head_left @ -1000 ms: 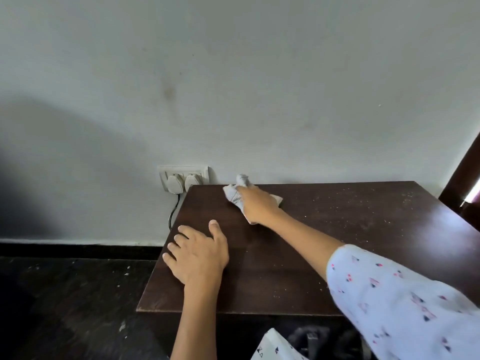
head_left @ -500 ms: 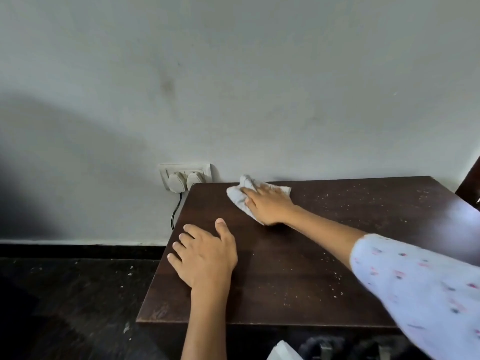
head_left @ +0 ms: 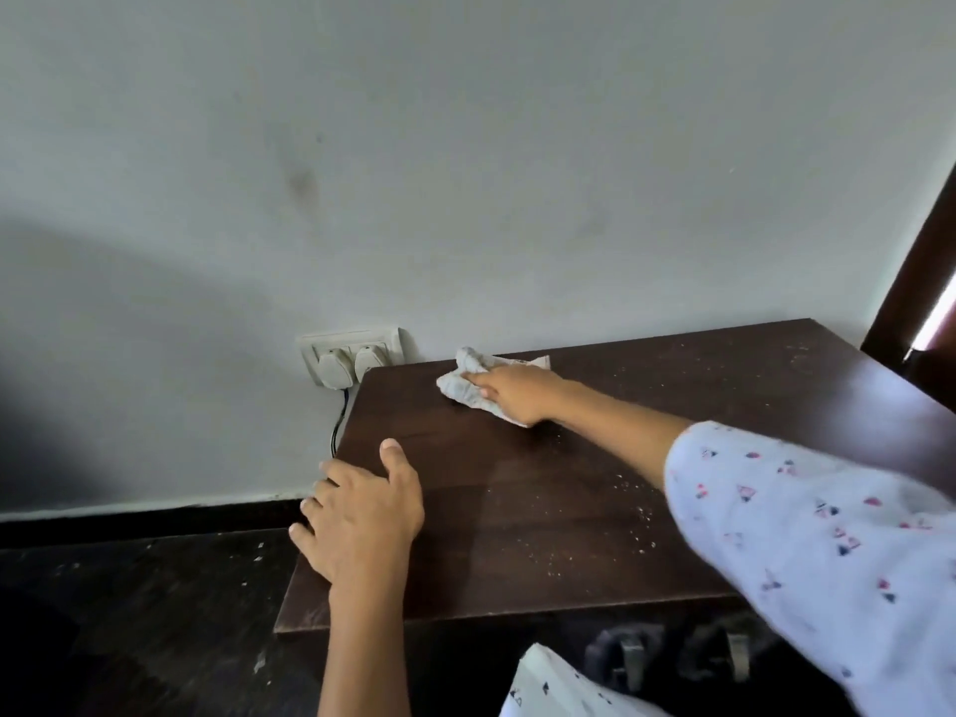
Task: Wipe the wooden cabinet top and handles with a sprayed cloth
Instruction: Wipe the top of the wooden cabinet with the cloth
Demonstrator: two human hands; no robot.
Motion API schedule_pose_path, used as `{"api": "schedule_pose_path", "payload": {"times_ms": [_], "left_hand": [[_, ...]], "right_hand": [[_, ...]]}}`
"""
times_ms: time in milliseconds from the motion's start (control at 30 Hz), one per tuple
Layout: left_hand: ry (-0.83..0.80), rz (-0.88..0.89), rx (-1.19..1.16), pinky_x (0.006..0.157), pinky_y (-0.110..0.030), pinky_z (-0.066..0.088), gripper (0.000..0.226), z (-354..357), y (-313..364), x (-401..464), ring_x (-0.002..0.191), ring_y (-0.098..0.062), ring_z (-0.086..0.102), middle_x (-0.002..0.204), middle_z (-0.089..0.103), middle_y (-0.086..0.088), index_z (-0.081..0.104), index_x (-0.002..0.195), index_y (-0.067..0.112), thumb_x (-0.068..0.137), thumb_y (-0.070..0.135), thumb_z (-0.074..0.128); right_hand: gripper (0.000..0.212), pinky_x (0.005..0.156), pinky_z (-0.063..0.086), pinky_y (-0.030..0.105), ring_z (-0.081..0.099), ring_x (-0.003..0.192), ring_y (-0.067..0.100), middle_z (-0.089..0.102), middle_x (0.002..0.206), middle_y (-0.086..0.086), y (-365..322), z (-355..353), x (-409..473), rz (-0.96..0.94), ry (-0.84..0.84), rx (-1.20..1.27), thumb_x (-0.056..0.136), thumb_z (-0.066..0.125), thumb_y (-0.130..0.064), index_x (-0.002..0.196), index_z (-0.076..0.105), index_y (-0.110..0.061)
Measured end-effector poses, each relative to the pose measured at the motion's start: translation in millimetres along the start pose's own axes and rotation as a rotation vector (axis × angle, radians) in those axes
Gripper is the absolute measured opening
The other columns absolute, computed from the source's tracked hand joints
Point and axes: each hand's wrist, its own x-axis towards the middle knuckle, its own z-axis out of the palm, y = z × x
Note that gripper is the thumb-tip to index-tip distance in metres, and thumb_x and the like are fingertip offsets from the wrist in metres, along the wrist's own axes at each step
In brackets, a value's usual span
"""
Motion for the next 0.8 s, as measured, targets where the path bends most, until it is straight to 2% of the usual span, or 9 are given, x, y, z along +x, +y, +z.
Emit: {"api": "schedule_pose_path", "payload": {"times_ms": [67, 167, 233, 300, 433, 500, 667, 733, 800], "left_hand": [[-0.018, -0.015, -0.003, 0.117, -0.049, 0.013, 0.077, -1.0, -1.9, -2.1, 0.142, -0.035, 0.024, 0.152, 0.029, -0.019, 0.020, 0.147, 0.001, 0.094, 0.056, 0.021], [-0.042, -0.036, -0.014, 0.116, -0.049, 0.015, 0.076, -2.7, -6.8, -6.5, 0.141, -0.036, 0.024, 0.152, 0.029, -0.019, 0.021, 0.147, 0.001, 0.093, 0.055, 0.021], [-0.059, -0.050, -0.015, 0.116, -0.048, 0.015, 0.076, -4.0, -10.6, -9.2, 0.141, -0.036, 0.024, 0.152, 0.029, -0.019, 0.021, 0.147, 0.001, 0.093, 0.055, 0.022], [-0.078, -0.062, -0.013, 0.117, -0.048, 0.015, 0.076, -6.3, -14.1, -12.3, 0.141, -0.036, 0.024, 0.152, 0.029, -0.019, 0.020, 0.147, 0.001, 0.093, 0.055, 0.022], [-0.094, -0.081, -0.012, 0.117, -0.048, 0.015, 0.077, -12.3, -19.4, -15.7, 0.141, -0.037, 0.023, 0.153, 0.028, -0.020, 0.018, 0.148, 0.001, 0.093, 0.055, 0.023], [-0.088, -0.093, -0.024, 0.117, -0.048, 0.015, 0.077, -15.5, -20.6, -17.7, 0.141, -0.037, 0.023, 0.153, 0.027, -0.020, 0.015, 0.148, 0.000, 0.093, 0.054, 0.024], [-0.078, -0.090, -0.027, 0.116, -0.049, 0.015, 0.077, -21.8, -24.8, -25.3, 0.141, -0.038, 0.023, 0.154, 0.024, -0.021, 0.012, 0.149, 0.000, 0.094, 0.052, 0.026], [-0.083, -0.083, -0.013, 0.117, -0.048, 0.014, 0.077, -25.1, -29.0, -25.4, 0.142, -0.037, 0.021, 0.155, 0.022, -0.020, 0.009, 0.149, 0.001, 0.094, 0.051, 0.026], [-0.089, -0.081, -0.001, 0.116, -0.048, 0.014, 0.077, -28.4, -34.8, -24.2, 0.142, -0.037, 0.020, 0.155, 0.020, -0.020, 0.006, 0.150, 0.002, 0.095, 0.051, 0.024]], "right_hand": [[0.040, 0.088, 0.036, 0.036, 0.053, 0.116, 0.026, 0.055, 0.131, 0.005, -15.5, 10.1, -1.9, -0.038, 0.032, 0.067, 0.100, 0.036, -0.016, 0.139, 0.040, -0.023], [0.046, 0.095, 0.043, 0.035, 0.056, 0.113, 0.021, 0.053, 0.135, 0.006, -38.0, 27.6, -44.8, -0.247, -0.030, 0.268, 0.096, 0.046, -0.010, 0.138, 0.045, -0.029], [0.043, 0.091, 0.041, 0.020, 0.053, 0.109, 0.013, 0.054, 0.134, 0.002, -34.5, 24.8, -78.9, -0.380, -0.033, 0.294, 0.093, 0.052, -0.008, 0.133, 0.053, -0.024], [0.040, 0.090, 0.042, 0.016, 0.056, 0.110, 0.013, 0.057, 0.132, 0.003, -22.9, 15.5, -95.9, -0.370, -0.059, 0.289, 0.092, 0.052, -0.005, 0.129, 0.058, -0.019], [0.039, 0.100, 0.036, 0.027, 0.059, 0.108, 0.016, 0.064, 0.122, 0.005, -13.8, 6.6, -75.2, -0.156, 0.052, 0.306, 0.094, 0.051, -0.002, 0.126, 0.060, -0.021], [0.037, 0.084, 0.037, 0.019, 0.058, 0.094, 0.008, 0.066, 0.117, 0.004, -27.8, 13.3, -62.8, -0.096, 0.112, 0.319, 0.095, 0.050, -0.005, 0.127, 0.060, -0.021], [0.025, 0.073, 0.030, 0.017, 0.043, 0.065, 0.001, 0.057, 0.079, -0.009, -59.7, 26.3, -98.1, -0.381, 0.076, 0.300, 0.090, 0.056, -0.005, 0.109, 0.068, -0.015], [0.026, 0.077, 0.033, 0.009, 0.053, 0.076, -0.004, 0.062, 0.097, -0.014, -52.1, 19.6, -114.8, -0.466, 0.018, 0.322, 0.088, 0.059, -0.003, 0.109, 0.068, -0.014], [0.036, 0.099, 0.039, 0.022, 0.062, 0.097, 0.008, 0.065, 0.118, -0.003, -40.0, 14.6, -110.2, -0.379, -0.006, 0.323, 0.091, 0.056, -0.004, 0.121, 0.064, -0.021]]}}
